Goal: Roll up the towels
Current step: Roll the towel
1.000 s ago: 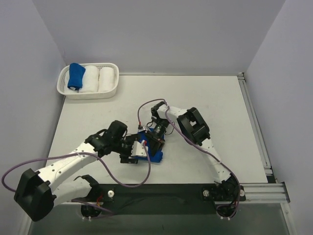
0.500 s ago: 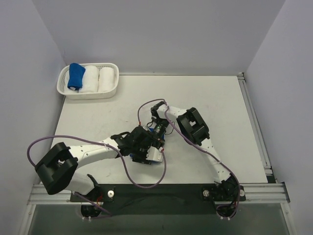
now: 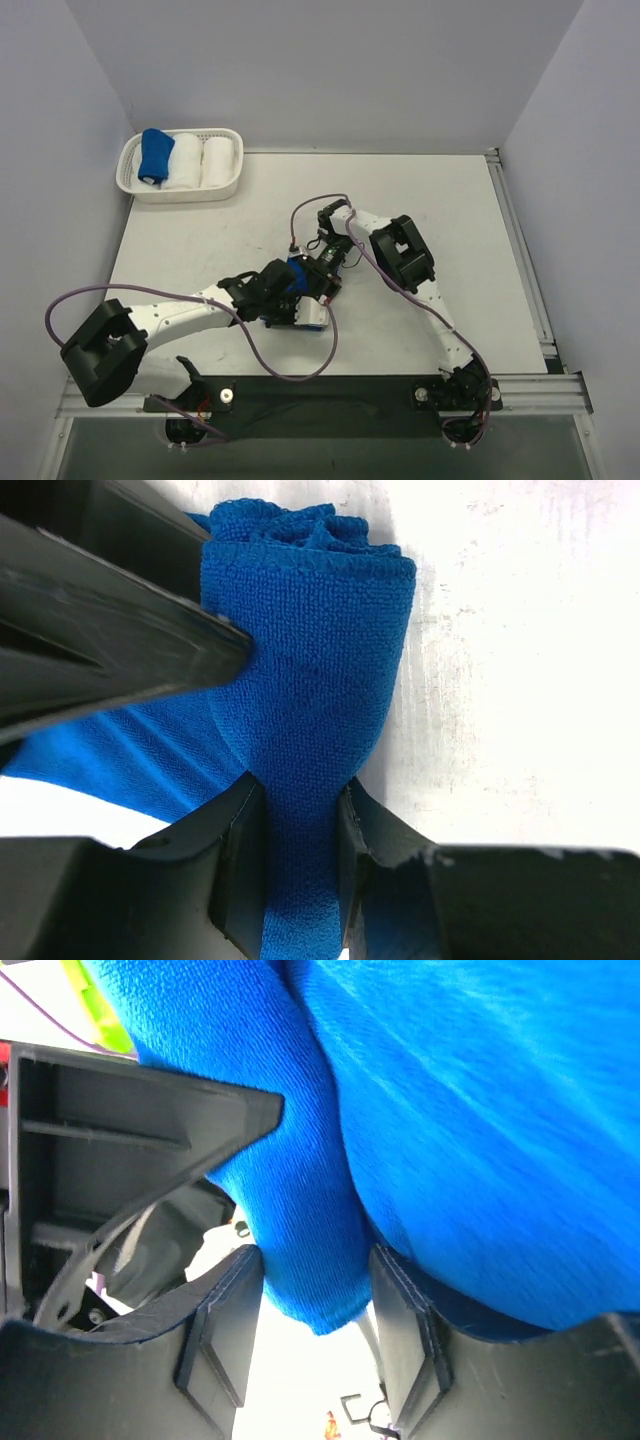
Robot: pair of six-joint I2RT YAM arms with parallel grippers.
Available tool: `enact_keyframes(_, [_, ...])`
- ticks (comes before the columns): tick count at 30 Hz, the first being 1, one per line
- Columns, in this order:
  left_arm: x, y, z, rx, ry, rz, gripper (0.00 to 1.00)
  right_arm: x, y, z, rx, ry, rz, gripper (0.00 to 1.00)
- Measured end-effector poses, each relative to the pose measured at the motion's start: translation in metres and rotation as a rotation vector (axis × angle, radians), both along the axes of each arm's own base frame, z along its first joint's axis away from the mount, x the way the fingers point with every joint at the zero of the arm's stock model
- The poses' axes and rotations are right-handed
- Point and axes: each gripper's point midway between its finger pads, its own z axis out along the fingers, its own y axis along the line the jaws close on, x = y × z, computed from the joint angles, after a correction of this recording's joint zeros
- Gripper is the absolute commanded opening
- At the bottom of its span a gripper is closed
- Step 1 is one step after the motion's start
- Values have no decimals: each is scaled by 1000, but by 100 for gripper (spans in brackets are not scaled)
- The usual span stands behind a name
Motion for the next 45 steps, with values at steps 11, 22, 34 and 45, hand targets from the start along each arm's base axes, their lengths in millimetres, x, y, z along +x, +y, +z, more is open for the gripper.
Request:
enact_keyframes(11, [21,-7,-5,-38,363,101,23,59,-36,19,-29,-226,-138,63])
enact_keyframes(22, [30,-11,-7,-60,801,138,27,112,-133,130,32,-661,-514,56])
enact_keyframes(34, [49,-13,-13,-64,1244,231,31,27,-101,131,21,-992,-206,59])
enact_keyframes(45, [51,-12,-14,-59,1309,239,34,8,-29,81,-30,-1365,277,73])
